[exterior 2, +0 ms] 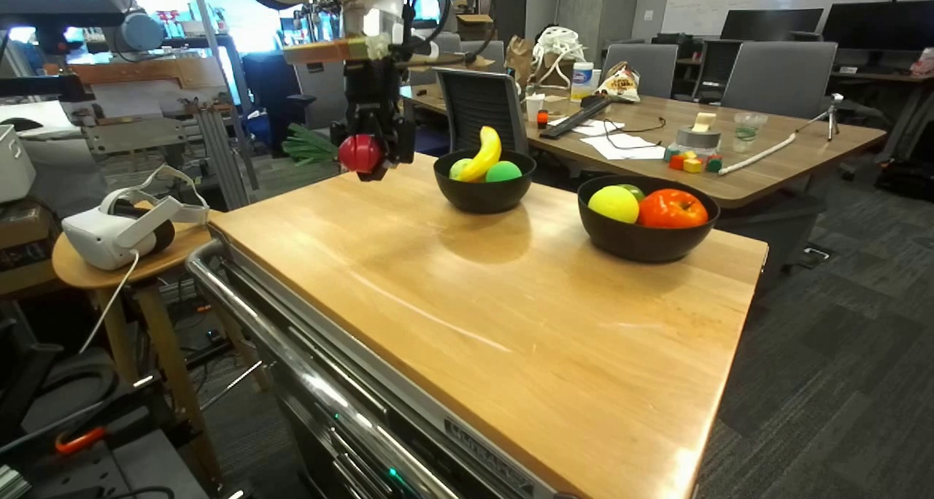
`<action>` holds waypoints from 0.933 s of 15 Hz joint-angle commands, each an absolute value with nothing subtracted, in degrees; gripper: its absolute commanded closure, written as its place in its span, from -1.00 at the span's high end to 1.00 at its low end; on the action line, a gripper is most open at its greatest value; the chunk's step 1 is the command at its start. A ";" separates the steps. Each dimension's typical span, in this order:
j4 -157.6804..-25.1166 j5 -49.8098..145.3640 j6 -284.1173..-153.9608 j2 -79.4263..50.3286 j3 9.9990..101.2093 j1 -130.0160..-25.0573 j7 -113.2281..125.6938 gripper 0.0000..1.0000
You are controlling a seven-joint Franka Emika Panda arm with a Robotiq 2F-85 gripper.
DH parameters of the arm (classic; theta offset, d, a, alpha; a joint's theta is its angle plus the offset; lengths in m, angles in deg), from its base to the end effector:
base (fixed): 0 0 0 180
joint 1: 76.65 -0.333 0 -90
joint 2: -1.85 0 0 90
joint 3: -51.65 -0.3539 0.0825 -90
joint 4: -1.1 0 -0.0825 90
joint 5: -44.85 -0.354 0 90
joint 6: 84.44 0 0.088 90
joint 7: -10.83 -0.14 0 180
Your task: Place the fruits and vegetables inside the two black bowls
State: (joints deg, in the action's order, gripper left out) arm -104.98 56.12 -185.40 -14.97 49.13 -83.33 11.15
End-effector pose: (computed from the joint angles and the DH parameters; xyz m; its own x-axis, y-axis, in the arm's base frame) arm 0.5508 0.0639 0.3639 0.9060 0.1930 -0.3768 0.2651 -0.9525 0.1495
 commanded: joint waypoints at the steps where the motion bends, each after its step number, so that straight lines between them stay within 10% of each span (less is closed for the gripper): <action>1: -107.05 67.34 -180.37 -5.35 50.40 -83.35 10.64 -0.97; 14: -91.33 100.06 -201.63 -22.24 55.12 -76.56 3.11 -0.95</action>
